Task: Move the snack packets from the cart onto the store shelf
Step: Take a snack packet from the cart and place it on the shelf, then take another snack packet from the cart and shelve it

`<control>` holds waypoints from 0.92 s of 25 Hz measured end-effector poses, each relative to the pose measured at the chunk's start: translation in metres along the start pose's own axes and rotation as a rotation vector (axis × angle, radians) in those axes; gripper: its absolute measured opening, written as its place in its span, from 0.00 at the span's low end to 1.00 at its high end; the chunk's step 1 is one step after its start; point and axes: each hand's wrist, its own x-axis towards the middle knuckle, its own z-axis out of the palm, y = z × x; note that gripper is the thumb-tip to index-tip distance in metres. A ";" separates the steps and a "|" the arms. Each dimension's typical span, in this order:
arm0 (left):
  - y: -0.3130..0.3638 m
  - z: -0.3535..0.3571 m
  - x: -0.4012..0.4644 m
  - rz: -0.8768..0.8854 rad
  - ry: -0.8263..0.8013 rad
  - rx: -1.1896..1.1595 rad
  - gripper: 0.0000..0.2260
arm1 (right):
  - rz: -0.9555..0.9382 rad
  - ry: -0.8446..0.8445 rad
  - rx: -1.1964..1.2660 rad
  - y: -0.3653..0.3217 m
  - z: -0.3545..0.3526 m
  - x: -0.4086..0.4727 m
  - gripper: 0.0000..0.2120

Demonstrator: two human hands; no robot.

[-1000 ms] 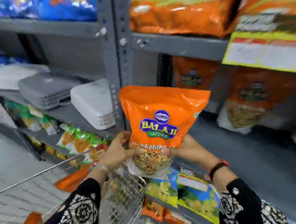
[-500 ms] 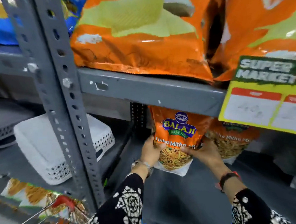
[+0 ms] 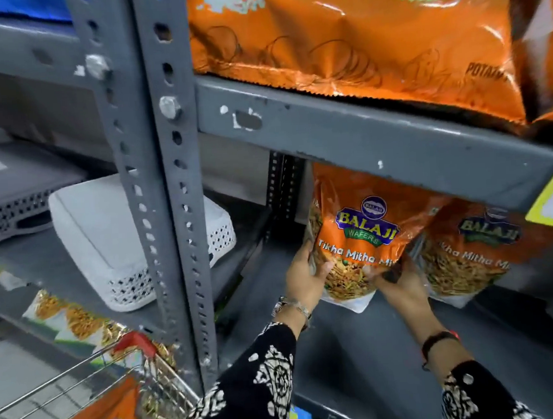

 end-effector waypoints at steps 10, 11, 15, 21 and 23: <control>-0.072 -0.124 -0.190 -0.231 0.252 0.100 0.14 | -0.201 -0.151 -0.045 0.013 0.087 -0.165 0.12; -0.083 -0.141 -0.210 -0.286 0.279 0.131 0.13 | -0.216 -0.258 -0.079 0.017 0.105 -0.179 0.12; -0.134 -0.211 -0.265 -0.595 0.360 0.298 0.13 | -0.186 -0.708 -0.171 0.030 0.186 -0.215 0.11; -0.220 -0.276 -0.254 -0.859 0.410 0.384 0.35 | 0.011 -1.036 -0.427 0.073 0.307 -0.204 0.36; -0.254 -0.285 -0.239 -0.823 0.533 0.264 0.39 | 0.032 -1.085 -0.421 0.095 0.344 -0.195 0.44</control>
